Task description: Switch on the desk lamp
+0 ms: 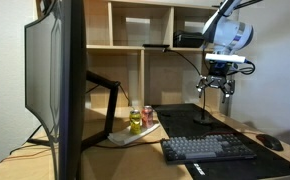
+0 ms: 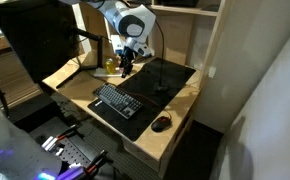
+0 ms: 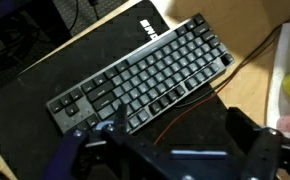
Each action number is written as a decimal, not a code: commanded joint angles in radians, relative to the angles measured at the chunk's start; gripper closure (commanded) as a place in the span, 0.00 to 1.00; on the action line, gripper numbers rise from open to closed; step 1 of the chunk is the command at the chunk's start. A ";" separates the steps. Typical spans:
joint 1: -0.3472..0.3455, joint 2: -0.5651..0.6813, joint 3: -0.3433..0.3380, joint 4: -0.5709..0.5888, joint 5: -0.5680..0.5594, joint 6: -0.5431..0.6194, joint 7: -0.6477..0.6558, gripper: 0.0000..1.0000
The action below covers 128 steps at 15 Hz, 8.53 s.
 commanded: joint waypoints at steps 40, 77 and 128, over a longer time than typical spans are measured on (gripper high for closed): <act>0.013 0.722 0.075 0.595 0.759 0.469 0.609 0.00; 0.021 0.928 0.177 0.895 0.880 0.526 0.580 0.00; -0.017 0.977 0.167 0.944 0.615 0.545 0.860 0.86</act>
